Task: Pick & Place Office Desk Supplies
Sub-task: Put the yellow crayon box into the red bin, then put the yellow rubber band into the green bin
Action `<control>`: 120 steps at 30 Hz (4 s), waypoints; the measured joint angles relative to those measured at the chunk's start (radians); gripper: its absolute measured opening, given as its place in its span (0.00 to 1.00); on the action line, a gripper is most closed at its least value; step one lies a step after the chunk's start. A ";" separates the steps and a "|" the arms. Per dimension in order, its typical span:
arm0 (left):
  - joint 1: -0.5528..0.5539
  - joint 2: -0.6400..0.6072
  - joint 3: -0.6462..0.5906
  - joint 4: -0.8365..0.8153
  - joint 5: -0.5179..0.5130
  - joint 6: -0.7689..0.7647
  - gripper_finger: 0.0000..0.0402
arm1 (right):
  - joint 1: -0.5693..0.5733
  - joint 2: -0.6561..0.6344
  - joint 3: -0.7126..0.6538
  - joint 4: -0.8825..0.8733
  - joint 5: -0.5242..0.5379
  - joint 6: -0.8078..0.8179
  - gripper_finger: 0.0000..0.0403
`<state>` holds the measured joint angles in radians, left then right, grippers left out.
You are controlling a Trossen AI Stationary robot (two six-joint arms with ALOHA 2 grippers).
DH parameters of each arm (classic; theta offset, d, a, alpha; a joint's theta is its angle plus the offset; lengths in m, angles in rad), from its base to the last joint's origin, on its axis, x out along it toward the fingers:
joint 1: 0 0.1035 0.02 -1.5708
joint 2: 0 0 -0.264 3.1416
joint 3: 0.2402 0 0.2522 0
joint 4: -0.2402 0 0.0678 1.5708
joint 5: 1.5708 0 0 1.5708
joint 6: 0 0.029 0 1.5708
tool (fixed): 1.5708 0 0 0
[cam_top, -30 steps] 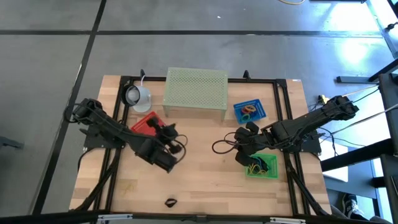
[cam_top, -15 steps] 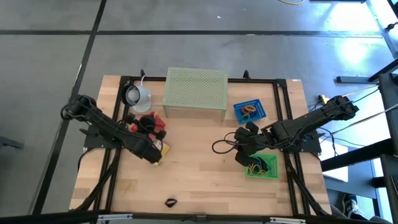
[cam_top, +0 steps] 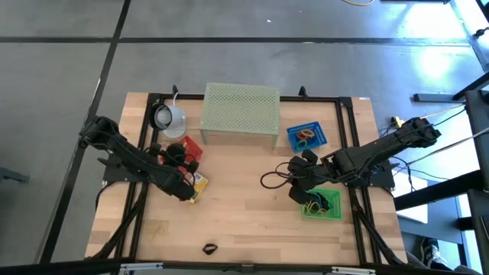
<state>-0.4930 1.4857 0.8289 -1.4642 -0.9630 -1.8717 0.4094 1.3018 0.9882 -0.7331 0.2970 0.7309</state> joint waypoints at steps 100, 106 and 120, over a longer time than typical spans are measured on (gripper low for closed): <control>-0.599 0.159 -0.005 0.763 0.941 0.592 0.01 | -0.002 0.111 0.000 0.351 0.316 -0.013 0.30; -0.574 0.163 0.030 0.725 0.876 0.588 0.01 | -0.002 0.111 0.000 0.351 0.316 -0.013 0.30; -0.491 0.165 0.317 0.695 0.228 1.091 0.01 | -0.002 0.111 0.000 0.352 0.316 -0.010 0.30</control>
<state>-0.9837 1.6505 1.1459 -0.7692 -0.7350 -0.7810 0.4075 1.4128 0.9882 -0.3813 0.6132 0.7208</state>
